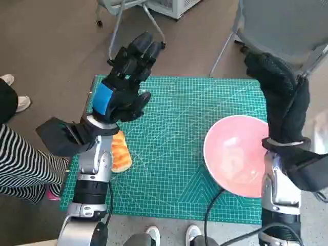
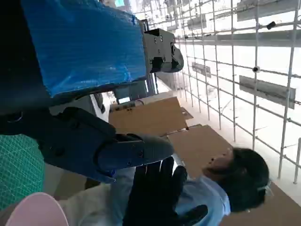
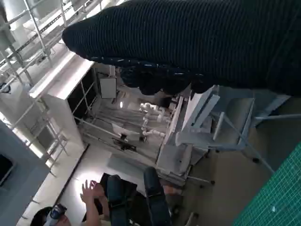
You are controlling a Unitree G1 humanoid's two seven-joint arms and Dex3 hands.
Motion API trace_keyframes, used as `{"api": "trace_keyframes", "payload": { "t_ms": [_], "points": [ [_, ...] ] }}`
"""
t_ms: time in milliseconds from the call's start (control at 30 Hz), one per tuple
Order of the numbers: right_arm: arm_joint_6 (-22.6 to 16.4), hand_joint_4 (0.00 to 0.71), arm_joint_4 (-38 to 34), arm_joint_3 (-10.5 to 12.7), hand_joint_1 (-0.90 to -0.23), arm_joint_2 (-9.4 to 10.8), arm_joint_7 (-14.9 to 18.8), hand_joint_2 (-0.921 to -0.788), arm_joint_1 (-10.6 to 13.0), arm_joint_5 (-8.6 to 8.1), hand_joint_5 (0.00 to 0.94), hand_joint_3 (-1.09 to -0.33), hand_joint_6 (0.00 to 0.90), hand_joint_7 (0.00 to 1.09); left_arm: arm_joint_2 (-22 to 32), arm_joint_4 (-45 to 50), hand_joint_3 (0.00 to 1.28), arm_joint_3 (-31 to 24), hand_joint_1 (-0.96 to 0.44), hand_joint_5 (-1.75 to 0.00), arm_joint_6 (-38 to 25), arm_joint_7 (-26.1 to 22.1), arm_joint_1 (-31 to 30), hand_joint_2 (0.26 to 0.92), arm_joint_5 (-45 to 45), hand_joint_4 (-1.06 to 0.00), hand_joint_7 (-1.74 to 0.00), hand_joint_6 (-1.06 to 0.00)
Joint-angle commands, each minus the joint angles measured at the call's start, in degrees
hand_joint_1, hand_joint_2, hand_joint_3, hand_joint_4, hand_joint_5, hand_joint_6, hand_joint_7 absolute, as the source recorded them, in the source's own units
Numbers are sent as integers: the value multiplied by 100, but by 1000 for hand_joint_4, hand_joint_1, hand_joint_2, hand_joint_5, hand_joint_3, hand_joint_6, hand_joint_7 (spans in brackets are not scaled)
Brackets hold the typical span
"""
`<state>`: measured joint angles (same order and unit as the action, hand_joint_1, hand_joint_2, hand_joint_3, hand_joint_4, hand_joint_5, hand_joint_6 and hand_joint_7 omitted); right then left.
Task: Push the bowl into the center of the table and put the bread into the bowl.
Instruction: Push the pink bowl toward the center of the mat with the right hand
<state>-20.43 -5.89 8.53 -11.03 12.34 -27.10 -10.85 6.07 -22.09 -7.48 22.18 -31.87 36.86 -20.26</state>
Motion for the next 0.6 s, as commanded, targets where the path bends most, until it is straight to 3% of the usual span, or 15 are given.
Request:
{"api": "trace_keyframes", "payload": {
  "t_ms": [33,600],
  "points": [
    [44,194,-43,2,-736,-44,64,-921,162,14,0,-679,85,499,-7,44,452,7,-570,-1,-60,45,14,921,3,-64,-390,1],
    [102,190,44,31,-733,-91,56,-921,220,23,0,-679,79,504,-72,-8,452,3,-580,-7,-12,79,30,921,-19,-76,-411,1]
  ]
}}
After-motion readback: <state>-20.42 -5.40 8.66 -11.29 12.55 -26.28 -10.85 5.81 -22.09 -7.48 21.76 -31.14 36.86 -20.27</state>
